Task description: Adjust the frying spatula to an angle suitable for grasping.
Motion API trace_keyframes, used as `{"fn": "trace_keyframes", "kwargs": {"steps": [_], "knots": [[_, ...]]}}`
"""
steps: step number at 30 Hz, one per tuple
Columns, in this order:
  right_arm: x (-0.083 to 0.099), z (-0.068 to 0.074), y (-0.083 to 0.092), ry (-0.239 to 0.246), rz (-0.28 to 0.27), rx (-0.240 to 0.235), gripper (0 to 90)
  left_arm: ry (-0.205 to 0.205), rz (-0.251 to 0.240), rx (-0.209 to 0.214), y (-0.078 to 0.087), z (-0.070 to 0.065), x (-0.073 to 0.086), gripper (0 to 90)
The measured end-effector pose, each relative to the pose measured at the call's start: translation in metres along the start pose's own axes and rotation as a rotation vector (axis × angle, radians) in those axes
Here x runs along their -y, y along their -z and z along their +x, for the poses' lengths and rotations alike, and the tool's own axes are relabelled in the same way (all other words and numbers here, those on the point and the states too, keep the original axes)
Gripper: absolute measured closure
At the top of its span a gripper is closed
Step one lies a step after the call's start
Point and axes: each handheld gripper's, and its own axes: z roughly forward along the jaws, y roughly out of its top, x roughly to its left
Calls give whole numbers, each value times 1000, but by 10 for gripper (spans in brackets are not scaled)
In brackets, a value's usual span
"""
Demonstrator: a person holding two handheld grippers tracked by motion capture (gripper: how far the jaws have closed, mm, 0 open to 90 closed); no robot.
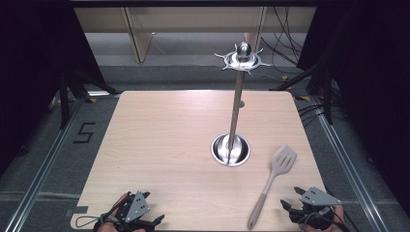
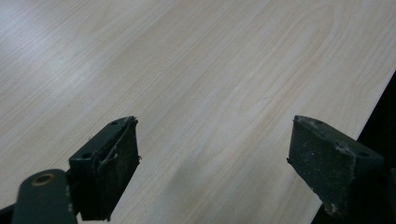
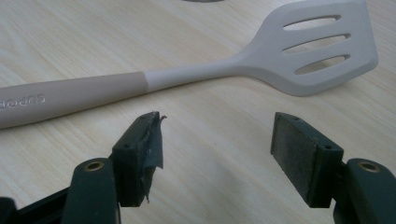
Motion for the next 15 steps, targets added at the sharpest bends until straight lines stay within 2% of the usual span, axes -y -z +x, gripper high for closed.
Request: {"fn": "trace_keyframes", "kwargs": {"steps": [2,5,9,14,15], "knots": [[0,-1,-1,25,-2,2,345,1,1,-2,0,0,0,153],[-1,-1,0,30,8,-6,345,2,2,-1,0,0,0,153],[-3,-1,0,62,13,-9,345,-1,5,-2,0,0,0,153],[-5,1,1,83,20,-47,343,-9,16,-18,0,0,0,153],[-6,1,0,93,16,-46,342,-3,9,-10,0,0,0,153]]}}
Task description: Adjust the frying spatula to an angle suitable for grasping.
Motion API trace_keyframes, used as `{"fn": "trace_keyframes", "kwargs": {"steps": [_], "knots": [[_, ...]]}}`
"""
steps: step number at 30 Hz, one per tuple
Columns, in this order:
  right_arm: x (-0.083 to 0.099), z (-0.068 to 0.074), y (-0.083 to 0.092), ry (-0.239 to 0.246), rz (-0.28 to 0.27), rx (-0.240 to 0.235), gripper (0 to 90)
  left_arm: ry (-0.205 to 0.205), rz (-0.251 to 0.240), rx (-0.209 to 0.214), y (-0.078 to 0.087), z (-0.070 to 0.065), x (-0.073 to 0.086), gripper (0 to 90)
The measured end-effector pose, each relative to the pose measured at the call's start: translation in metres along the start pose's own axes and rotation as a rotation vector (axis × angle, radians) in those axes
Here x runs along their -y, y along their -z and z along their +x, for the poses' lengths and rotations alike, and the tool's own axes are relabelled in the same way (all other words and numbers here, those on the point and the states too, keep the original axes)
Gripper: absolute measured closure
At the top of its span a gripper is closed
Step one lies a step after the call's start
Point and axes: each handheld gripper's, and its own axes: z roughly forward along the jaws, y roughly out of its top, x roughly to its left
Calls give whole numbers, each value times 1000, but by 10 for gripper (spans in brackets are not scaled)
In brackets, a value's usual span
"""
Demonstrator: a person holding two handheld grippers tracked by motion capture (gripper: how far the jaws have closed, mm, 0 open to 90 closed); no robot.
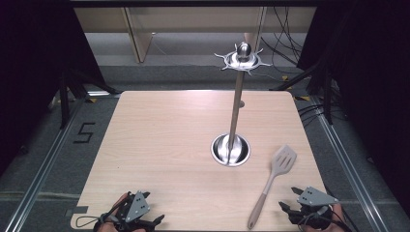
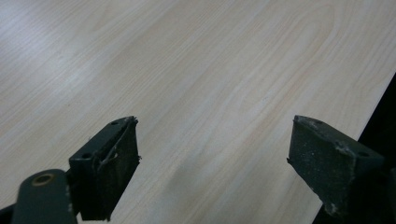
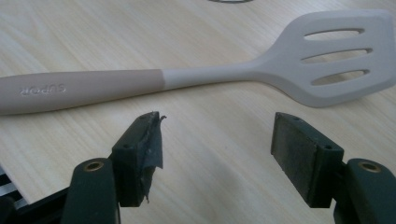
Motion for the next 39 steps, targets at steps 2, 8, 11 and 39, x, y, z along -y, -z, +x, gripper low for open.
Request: {"fn": "trace_keyframes", "kwargs": {"steps": [2,8,11,39], "knots": [[-2,2,-1,12,14,-20,341,1,1,0,0,0,0,153],[-11,4,-6,97,27,-70,336,0,3,-2,0,0,0,153],[-17,6,-7,136,13,-106,331,9,-7,4,0,0,1,153],[-60,10,-43,585,210,-300,402,10,-2,-1,0,1,0,153]]}}
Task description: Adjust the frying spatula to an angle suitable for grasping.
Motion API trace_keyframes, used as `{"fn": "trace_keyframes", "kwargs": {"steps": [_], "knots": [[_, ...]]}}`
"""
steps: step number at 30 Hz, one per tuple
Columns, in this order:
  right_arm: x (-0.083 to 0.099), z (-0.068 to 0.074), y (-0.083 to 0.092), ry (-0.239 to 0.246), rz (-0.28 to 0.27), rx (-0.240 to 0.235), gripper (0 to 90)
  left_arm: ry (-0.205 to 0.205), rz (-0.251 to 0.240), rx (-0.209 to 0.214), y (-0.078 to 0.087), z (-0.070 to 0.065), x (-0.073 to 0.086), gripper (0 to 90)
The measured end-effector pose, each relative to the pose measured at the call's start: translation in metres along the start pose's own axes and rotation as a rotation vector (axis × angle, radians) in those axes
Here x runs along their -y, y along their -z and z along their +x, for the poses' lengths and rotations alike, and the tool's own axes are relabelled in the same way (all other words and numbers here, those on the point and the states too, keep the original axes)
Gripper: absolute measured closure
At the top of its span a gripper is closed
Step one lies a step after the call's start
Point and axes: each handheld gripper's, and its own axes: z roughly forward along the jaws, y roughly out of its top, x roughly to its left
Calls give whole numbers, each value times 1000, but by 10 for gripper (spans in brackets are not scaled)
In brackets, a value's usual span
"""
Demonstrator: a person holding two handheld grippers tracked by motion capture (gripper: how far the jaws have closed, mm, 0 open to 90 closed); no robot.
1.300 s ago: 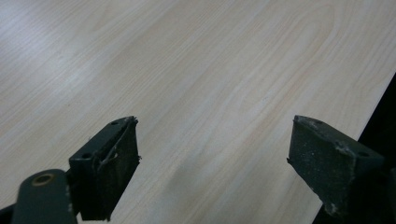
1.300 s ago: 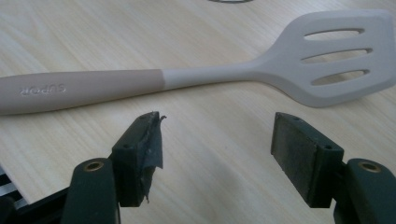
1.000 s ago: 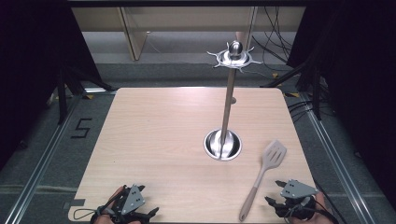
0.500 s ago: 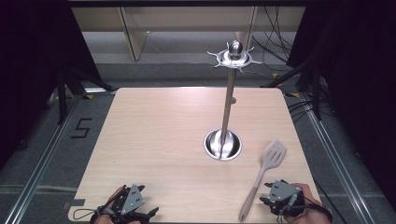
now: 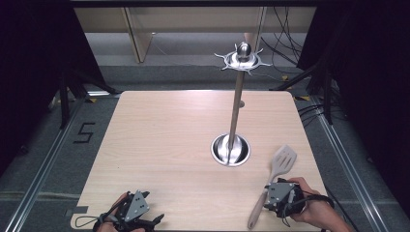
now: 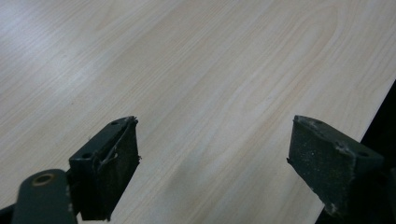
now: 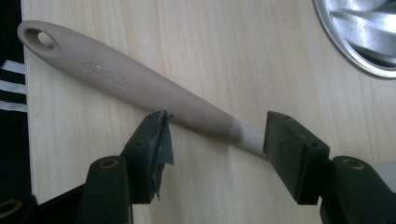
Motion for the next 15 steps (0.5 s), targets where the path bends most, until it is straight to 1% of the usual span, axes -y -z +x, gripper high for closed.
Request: {"fn": "trace_keyframes", "kwargs": {"steps": [1,2,4,5,6,8,9,10,11,13,14,15], "knots": [[0,0,0,0,0,0,402,-9,10,-3,0,0,0,153],[0,-1,-2,24,6,-6,400,-7,7,-7,0,0,0,153],[-1,-1,-4,23,26,-18,376,-11,10,-6,0,0,0,153],[-1,-1,-4,34,25,-17,370,-6,6,-4,0,0,0,153],[-1,-2,-6,66,20,-13,361,-1,-5,3,-1,0,0,153],[-2,-2,-7,72,25,-45,358,6,-8,8,-1,-1,0,153],[-3,-4,-8,92,26,-25,353,-6,9,7,0,0,0,153],[-4,-5,-8,100,28,-30,351,-14,17,4,1,0,0,153],[-5,-6,-9,99,34,-36,349,-19,13,-5,0,0,0,153],[-8,-9,-10,128,37,-56,341,-2,1,1,-1,0,0,153],[-9,-10,-11,134,38,-75,340,0,1,1,-1,-1,0,153],[-10,-11,-12,146,39,-84,336,-1,0,1,0,0,0,153]]}}
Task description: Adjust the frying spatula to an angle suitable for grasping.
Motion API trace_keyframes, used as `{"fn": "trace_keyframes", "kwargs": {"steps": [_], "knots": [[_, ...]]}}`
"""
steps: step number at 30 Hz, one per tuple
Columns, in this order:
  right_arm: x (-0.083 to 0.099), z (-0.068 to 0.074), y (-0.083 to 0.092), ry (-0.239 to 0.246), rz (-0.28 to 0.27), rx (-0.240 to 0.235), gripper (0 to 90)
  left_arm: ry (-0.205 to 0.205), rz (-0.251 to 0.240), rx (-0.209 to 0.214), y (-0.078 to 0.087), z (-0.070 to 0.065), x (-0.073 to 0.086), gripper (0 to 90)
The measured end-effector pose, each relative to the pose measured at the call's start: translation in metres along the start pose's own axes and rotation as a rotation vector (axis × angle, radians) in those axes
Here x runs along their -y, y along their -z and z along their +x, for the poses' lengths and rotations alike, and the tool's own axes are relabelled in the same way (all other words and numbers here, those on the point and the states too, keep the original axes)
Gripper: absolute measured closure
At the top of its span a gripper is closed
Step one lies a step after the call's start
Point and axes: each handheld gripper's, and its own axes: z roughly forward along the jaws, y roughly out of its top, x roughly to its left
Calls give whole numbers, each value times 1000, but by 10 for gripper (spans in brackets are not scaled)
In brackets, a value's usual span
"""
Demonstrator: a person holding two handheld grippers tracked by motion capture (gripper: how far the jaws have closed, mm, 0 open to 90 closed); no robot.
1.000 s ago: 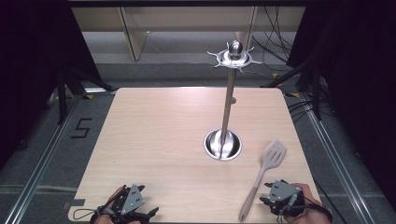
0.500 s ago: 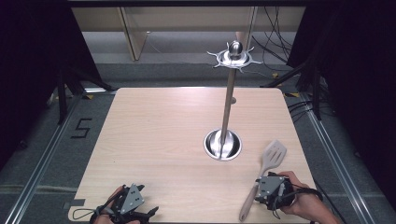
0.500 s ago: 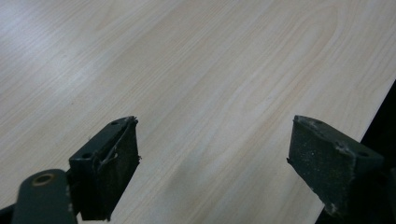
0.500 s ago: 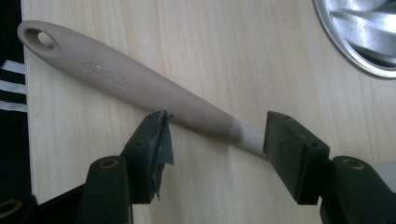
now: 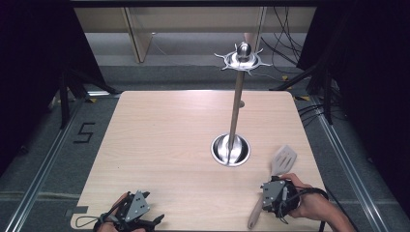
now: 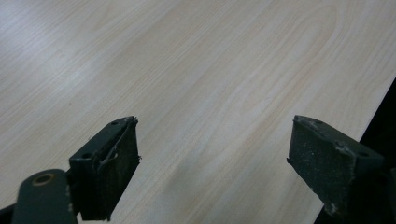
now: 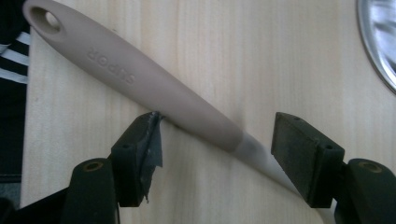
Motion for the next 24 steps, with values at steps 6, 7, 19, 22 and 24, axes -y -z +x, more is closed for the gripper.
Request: {"fn": "trace_keyframes", "kwargs": {"steps": [6,7,19,22,24], "knots": [[-4,2,-3,-7,49,-43,338,2,0,2,0,0,0,153],[-4,2,-3,-7,49,-43,338,3,-6,4,0,0,0,153],[-6,-19,-13,-71,-17,-107,403,-20,8,5,1,1,0,153],[-6,-23,-15,-113,-31,-118,427,-5,-5,4,0,1,0,153],[-9,-25,-16,-160,-26,-117,438,-5,-5,3,0,1,0,153]]}}
